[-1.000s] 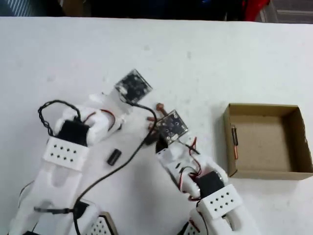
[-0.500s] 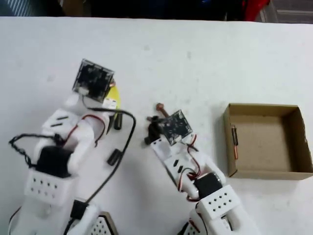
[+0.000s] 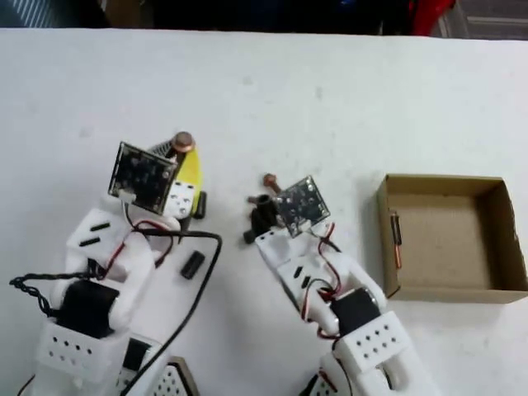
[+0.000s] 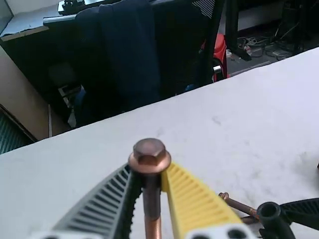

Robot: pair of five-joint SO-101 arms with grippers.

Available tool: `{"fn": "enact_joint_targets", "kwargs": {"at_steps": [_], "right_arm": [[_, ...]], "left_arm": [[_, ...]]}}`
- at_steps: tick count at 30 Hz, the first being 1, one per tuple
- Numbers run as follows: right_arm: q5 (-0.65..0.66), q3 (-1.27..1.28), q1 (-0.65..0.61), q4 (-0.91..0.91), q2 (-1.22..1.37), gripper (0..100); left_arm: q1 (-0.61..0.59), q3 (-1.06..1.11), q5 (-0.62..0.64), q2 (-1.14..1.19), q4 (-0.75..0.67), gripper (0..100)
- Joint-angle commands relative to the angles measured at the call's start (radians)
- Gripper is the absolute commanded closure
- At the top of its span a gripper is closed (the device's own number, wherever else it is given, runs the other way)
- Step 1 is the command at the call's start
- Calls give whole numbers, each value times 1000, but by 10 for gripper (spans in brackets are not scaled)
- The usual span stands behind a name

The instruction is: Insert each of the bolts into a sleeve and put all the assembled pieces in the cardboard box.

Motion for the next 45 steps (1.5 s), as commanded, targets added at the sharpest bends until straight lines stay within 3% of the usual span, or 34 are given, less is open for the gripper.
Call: {"fn": "enact_joint_targets", "kwargs": {"at_steps": [1, 7, 12, 17, 23, 36, 45], "right_arm": [[-9, -69, -8, 56, -189, 975], [-9, -63, -33, 229, -473, 975], [-6, 12, -35, 248, -572, 975], [-2, 121, -36, 122, -565, 976], [-2, 230, -36, 1, -565, 976], [0, 341, -36, -254, -565, 976], [-6, 362, -36, -265, -564, 976]], "left_arm": [[8, -17, 71, -25, -44, 978], [15, -18, 86, -28, -55, 978], [24, -18, 89, -28, -126, 978], [94, -17, 183, -28, -224, 978], [173, -12, 189, -28, -301, 978], [236, 31, 285, -28, -301, 978], [268, 41, 278, -30, -301, 978]]}}
